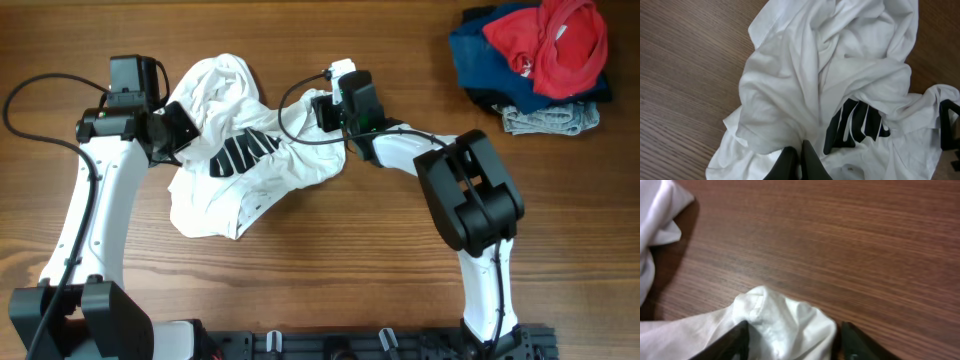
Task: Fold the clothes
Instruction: 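Lift the shirt high with both grippers and shake it out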
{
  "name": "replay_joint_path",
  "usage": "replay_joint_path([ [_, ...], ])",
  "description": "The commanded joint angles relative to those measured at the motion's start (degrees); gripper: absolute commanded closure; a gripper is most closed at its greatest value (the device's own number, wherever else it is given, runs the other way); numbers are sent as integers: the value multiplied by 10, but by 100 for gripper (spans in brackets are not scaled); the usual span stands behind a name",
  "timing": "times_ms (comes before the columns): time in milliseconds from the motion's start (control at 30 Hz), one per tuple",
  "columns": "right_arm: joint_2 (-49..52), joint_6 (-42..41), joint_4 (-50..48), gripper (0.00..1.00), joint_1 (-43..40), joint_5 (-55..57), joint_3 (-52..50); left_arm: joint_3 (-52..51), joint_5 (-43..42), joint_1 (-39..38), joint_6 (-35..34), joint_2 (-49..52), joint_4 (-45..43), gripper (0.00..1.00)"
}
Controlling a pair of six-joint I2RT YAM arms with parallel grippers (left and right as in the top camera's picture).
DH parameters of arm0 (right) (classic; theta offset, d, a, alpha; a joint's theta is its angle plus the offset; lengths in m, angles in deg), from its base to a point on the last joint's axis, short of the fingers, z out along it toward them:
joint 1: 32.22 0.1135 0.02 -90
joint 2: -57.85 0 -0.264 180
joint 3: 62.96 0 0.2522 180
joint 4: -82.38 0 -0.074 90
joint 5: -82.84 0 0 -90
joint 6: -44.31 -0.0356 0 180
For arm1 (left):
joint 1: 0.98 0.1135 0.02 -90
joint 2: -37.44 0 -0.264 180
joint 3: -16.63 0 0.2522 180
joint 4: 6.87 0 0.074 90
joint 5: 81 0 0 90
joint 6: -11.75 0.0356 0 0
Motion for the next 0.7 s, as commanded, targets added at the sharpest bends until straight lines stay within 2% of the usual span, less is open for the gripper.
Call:
replay_joint_path([
  [0,23,14,44,52,33,76,7,-3,24,-3,5,-8,-9,96],
  [100,24,33,94,60,58,162,7,-3,39,-3,5,-8,-18,96],
  [133,23,38,102,69,62,177,7,-3,45,-2,5,-8,-24,96],
  [200,14,38,114,79,63,188,8,-3,52,1,5,-8,-35,96],
  [267,-11,39,131,96,61,188,8,-3,64,9,5,-8,-60,96],
  [500,-222,76,192,96,16,160,9,14,66,57,11,-11,-129,96],
  [667,-383,90,263,96,-40,107,10,83,66,92,27,-29,-126,96],
])
